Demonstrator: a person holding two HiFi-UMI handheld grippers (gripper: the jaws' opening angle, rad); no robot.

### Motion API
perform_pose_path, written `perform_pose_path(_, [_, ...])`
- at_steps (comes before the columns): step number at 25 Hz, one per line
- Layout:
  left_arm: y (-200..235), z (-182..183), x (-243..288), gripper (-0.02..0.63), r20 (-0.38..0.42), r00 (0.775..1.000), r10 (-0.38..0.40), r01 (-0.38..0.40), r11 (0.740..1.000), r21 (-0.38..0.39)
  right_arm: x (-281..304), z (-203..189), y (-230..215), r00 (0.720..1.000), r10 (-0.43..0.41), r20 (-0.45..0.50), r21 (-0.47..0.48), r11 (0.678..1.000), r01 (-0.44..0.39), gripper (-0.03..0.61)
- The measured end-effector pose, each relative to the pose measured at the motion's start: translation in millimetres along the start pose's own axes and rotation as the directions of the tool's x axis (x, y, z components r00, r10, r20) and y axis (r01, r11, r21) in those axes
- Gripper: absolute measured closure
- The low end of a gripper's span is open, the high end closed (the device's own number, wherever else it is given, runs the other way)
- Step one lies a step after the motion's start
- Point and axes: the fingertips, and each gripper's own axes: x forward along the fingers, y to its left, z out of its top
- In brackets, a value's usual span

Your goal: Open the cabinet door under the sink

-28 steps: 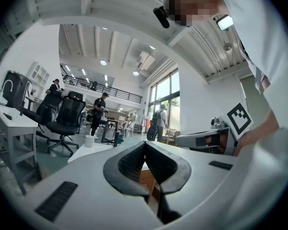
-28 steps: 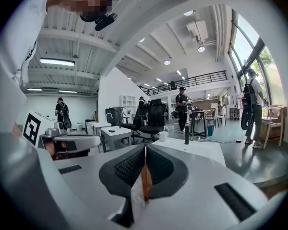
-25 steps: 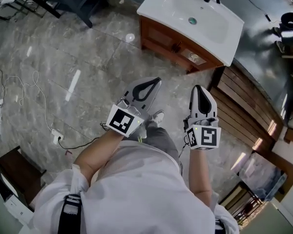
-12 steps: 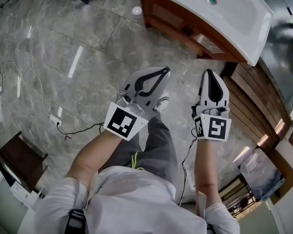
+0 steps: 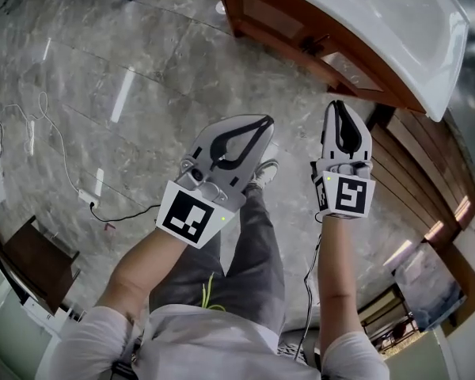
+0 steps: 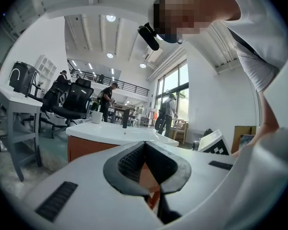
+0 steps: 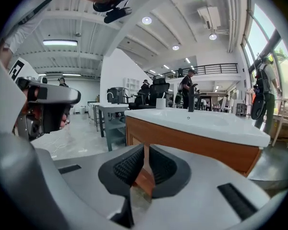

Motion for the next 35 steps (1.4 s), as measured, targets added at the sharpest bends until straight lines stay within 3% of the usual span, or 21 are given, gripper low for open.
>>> perform_pose_path(16, [26.2,-97.4,48.5,0.595,-0.026,0.999,0.031,-0.031,0.999,-0.021,112.9,-125.6,-27.8,0.996,0.037,-0.082,-0.023,0.999,-0.039,0.525])
perform_pose_path(19, [31.1,-110.0,51.4,0.595,-0.034,0.999,0.038,-0.039,0.999,-0.028,132.3,-140.7,-33.1,0.995,0.039,-0.092,-0.024,0.999,-0.042,0.480])
perform_pose_path(35, [62.3,-159.8,68.9,0.595,-0.040,0.997,0.073,-0.074,0.996,-0.040,194.5,-199.5,-51.8,0.991,-0.006,-0.134,-0.035,0.999,0.001,0.463])
